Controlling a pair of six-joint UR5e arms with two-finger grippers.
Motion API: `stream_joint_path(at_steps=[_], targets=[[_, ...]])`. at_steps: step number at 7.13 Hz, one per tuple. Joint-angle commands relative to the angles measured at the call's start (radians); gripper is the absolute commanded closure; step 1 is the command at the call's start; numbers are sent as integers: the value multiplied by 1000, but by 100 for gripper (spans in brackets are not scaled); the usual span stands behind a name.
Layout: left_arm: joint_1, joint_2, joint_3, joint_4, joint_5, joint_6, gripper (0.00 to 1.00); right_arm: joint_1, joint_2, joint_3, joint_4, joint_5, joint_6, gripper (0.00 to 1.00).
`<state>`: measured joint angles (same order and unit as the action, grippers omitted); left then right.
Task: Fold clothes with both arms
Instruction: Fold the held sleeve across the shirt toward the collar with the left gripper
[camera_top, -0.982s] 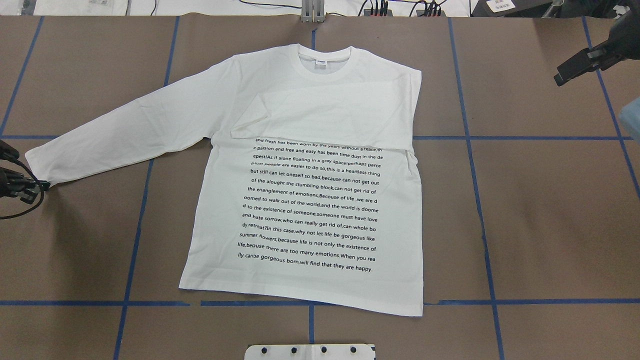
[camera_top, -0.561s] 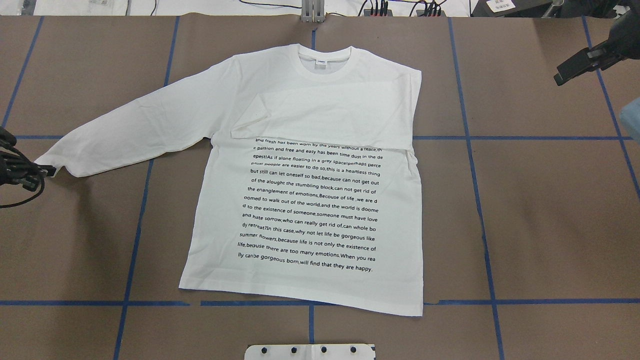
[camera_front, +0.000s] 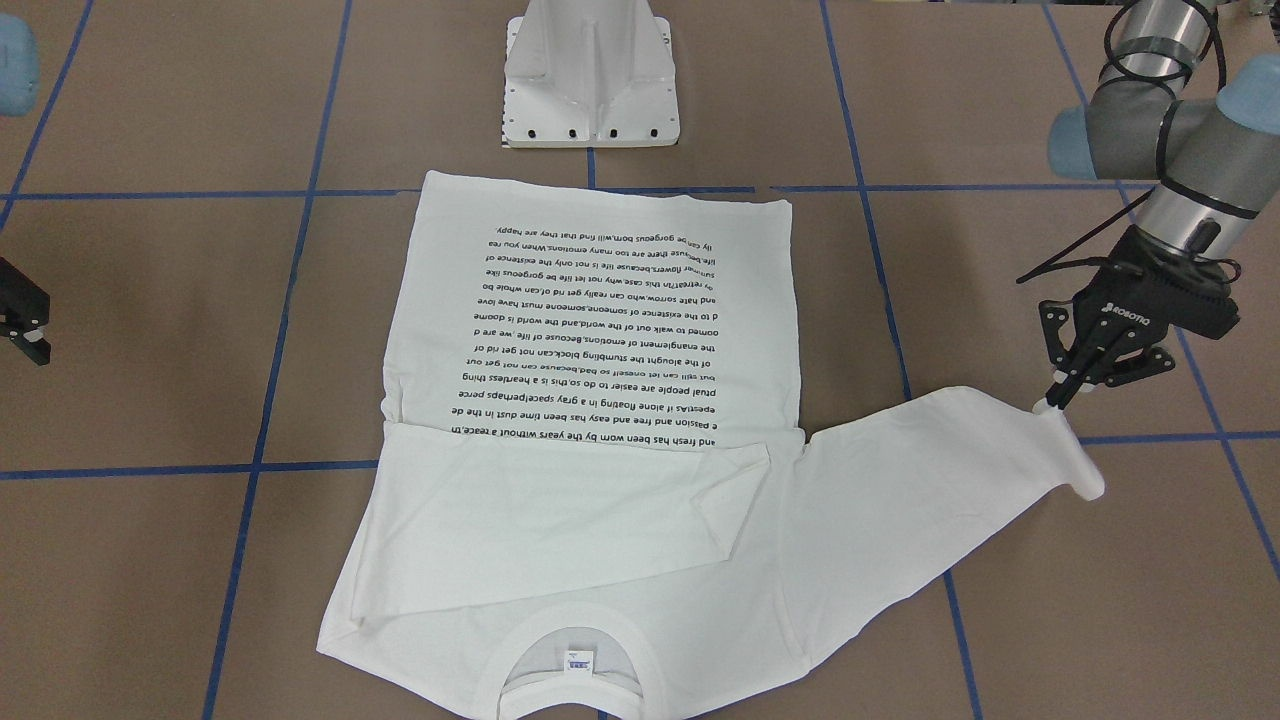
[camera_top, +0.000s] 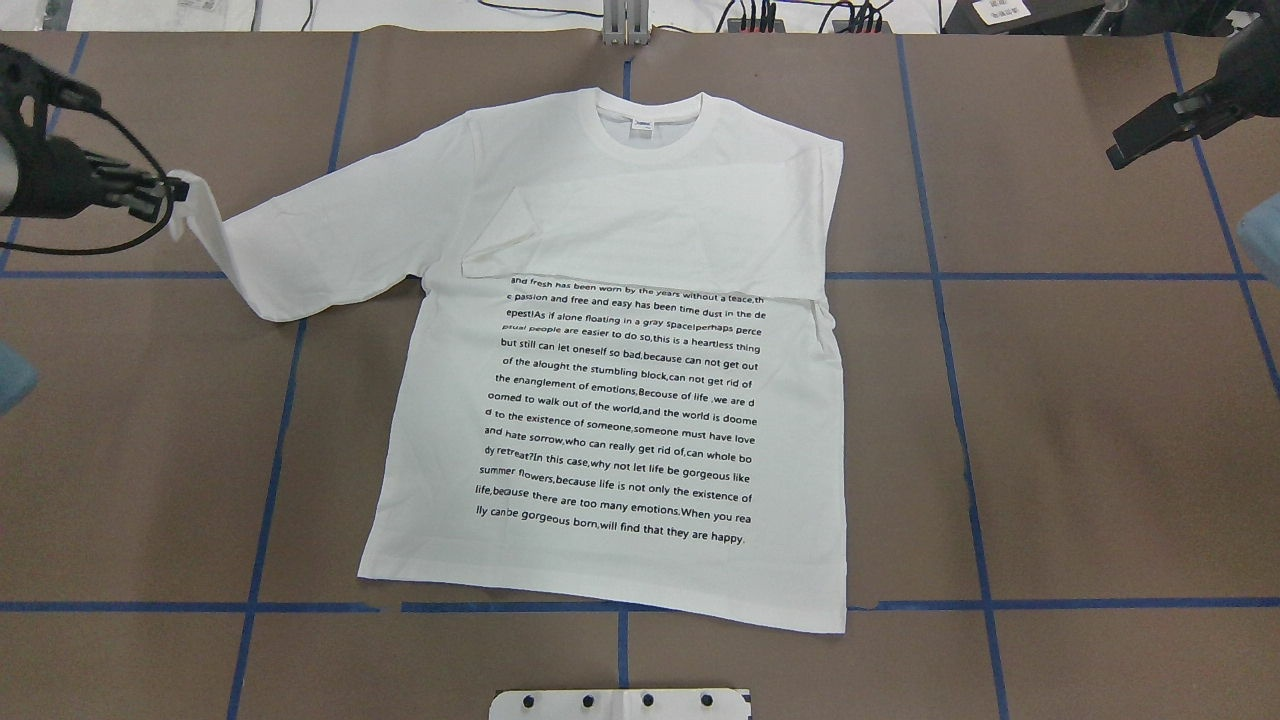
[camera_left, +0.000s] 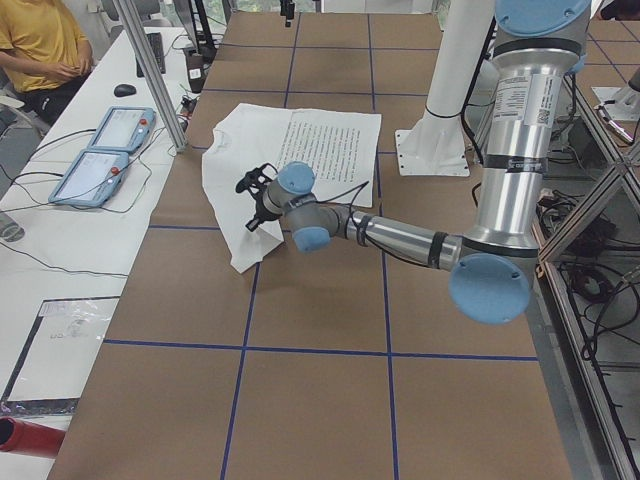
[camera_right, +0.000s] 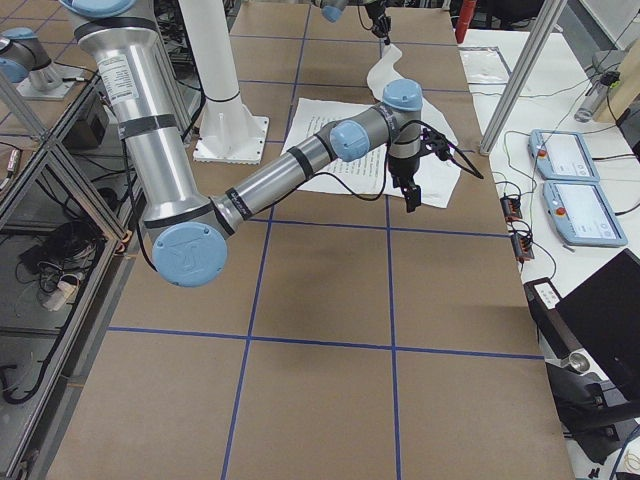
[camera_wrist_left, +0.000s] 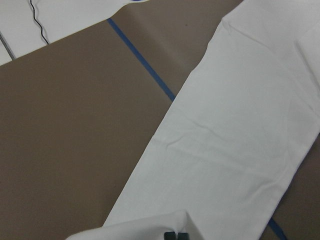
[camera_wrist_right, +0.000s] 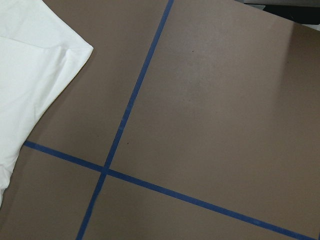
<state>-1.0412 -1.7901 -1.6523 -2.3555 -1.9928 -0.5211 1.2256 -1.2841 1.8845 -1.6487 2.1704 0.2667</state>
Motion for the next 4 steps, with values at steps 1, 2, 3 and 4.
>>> stream_joint_path(at_steps=[1, 2, 3, 4], targets=[[32, -298, 12, 299, 6, -171, 100, 0, 2, -2, 0, -3, 3, 0], [85, -378, 35, 327, 9, -266, 100, 0, 0, -2, 0, -3, 5, 0], [143, -469, 98, 328, 55, -352, 100, 2, 2, -4, 0, -1, 5, 0], [233, -545, 142, 326, 142, -423, 100, 2, 2, -4, 0, 2, 6, 0]])
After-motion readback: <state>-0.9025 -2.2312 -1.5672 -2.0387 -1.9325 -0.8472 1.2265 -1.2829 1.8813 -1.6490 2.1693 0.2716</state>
